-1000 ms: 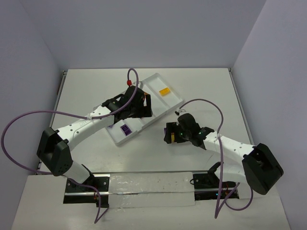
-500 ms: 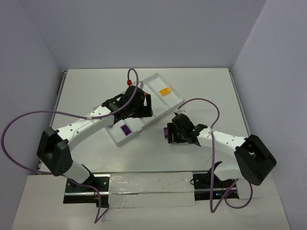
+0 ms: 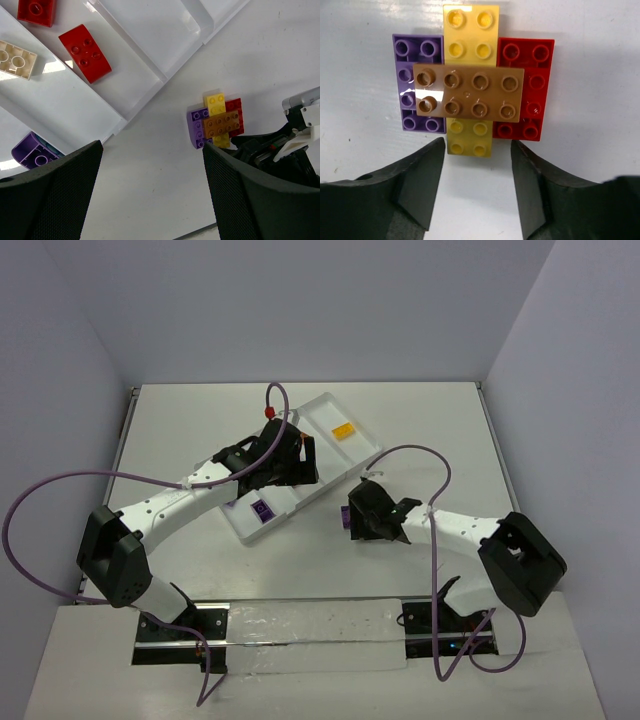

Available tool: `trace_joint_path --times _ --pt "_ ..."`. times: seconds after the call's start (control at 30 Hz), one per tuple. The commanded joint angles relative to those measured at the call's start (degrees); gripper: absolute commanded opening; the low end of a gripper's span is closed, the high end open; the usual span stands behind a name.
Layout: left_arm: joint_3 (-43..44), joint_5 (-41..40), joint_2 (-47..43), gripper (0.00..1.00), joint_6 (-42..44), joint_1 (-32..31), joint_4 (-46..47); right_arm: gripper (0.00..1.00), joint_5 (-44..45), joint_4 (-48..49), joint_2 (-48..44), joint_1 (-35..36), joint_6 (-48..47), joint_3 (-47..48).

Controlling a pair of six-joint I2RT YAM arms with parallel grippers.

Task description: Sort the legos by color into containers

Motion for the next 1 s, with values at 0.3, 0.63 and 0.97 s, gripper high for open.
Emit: trace_joint_path --times 0.3,0.63,0.97 --pt "-2.9 6.9 -1.0 0.89 -2.7 2.7 6.5 0.13 2.9 2.8 -9.5 0.7 2.6 -1.2" --pt "-14.2 31.7 -2.4 0.88 -14.9 7.9 29.7 0.00 -0.4 5.1 -25.3 0.5 2.7 -6.2" --pt "-21.2 37.4 -2.7 0.86 -22.7 7.5 46.2 0.00 -2.8 4.7 -25.9 0.5 2.8 -4.1"
